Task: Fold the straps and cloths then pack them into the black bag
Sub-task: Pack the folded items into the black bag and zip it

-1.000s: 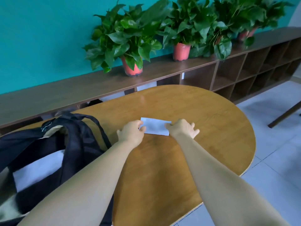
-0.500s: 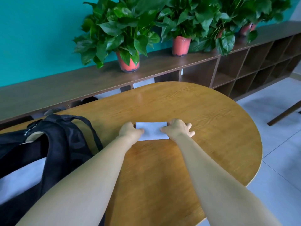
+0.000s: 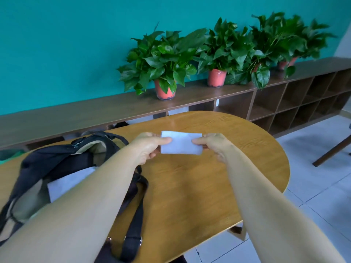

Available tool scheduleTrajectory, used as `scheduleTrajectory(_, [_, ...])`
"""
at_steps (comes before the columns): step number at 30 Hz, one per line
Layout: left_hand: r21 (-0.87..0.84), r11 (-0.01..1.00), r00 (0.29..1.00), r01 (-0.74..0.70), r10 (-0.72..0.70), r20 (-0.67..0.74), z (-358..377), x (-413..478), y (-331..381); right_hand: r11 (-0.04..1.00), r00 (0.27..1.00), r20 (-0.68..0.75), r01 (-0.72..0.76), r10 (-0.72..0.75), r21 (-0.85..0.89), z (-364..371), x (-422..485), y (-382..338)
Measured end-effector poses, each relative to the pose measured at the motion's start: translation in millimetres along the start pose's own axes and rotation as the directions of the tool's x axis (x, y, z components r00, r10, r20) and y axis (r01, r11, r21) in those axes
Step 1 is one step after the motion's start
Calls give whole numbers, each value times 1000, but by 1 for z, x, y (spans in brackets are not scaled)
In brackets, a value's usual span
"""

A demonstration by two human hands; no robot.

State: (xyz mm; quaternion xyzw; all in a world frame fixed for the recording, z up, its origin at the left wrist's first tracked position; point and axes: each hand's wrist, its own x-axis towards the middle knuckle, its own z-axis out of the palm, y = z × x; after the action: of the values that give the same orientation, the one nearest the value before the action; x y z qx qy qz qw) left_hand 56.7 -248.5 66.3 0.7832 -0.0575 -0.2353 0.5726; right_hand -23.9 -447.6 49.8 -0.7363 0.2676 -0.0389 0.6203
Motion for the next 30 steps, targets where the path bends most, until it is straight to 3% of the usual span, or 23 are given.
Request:
scheduleTrajectory(9, [-58,998,997,-25,20,-75,-109,-93,17,988,980,158,133,-120,-73,79,-67,-79])
scheduleTrajectory(15, [-108,993,970,39,-64,-235,-200,-136,-23,978,942,301,184,-149,-93,184,-86,-107])
scheduleTrajectory(20, [-131,984,938,120,-156,-310,-250,-151,-65,938,919,377,225,-114,-264,264,-84,-102])
scheduleTrajectory(26, [-42,984,926,174,-178,-332,-258,-136,-101,740,954,300,198,5,-643,301,-74,-82])
scheduleTrajectory(30, [42,981,926,189,-164,-341,-235,-119,-113,607,973,224,141,63,-782,292,-68,-65])
